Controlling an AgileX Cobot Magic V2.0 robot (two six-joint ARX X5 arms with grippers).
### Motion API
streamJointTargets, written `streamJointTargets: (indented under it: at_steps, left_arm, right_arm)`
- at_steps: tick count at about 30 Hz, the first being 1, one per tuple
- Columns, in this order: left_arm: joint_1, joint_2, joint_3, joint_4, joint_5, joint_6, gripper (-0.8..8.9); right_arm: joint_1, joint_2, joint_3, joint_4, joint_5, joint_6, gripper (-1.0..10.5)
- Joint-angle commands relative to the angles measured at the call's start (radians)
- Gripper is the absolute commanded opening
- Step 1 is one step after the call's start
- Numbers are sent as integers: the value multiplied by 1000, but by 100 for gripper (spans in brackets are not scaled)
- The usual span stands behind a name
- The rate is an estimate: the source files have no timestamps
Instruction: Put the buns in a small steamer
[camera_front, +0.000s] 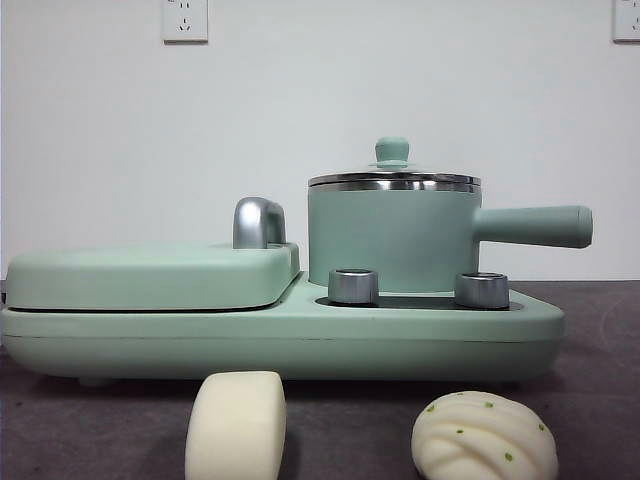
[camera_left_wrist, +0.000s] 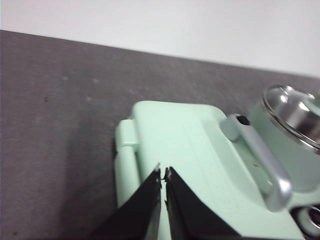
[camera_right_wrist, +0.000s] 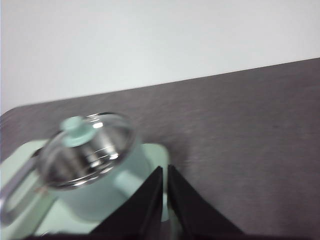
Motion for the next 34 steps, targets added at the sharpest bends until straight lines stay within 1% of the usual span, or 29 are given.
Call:
streamJointTargets:
  at_steps: [1,4,7,9,12,13,14,22,23,24,26,27,29,30,31,34]
  left_arm:
    - [-23,93,111,-34,33,75,16]
    - [-45,188,219,-94,88,98,16]
    - [-63,267,313,-145,176,98,16]
    - [-72,311,365,-174,240,97,16]
    - [-78,356,421,-195,355,93,16]
    - [-80,363,430,-187,381,94,17]
    - [-80,367,433,-174,387,94,17]
    - [-80,368,433,-131,386,94,41]
    - [-80,368,433,-131,386,95,68]
    - [-80,368,433,-131,386,94,122]
    - [-80,368,433,-130,386,94,260]
    - [-80,368,433,-130,386,94,345]
    - [-80,368,433,-130,386,94,468]
    - [-80,368,433,-130,386,94,507]
    - [-80,368,433,-129,386,94,519]
    - [-80,368,433,-129,386,92,522]
  right_arm:
    - [1,82,97,-57,-85,-79,12]
    - [1,164,188,-122,-204,-140,12]
    - [1,232,256,-166,-332,-185,12]
    - [1,265,285,-179,-394,-207,12]
    - [1,291,298,-173,-476,-211,12]
    - [1,293,298,-169,-493,-210,12]
    - [1,296,298,-169,-496,-209,12]
    - [1,296,298,-211,-493,-209,13]
    - [1,296,298,-217,-493,-209,14]
    - [1,296,298,-222,-493,-209,18]
    - [1,296,298,-223,-493,-209,127]
    - [1,296,298,-222,-492,-209,224]
    - [1,296,298,-222,-492,-209,404]
    - [1,296,298,-223,-492,-207,468]
    - [1,296,298,-223,-492,-205,514]
    - [1,296,298,-223,-493,-202,528]
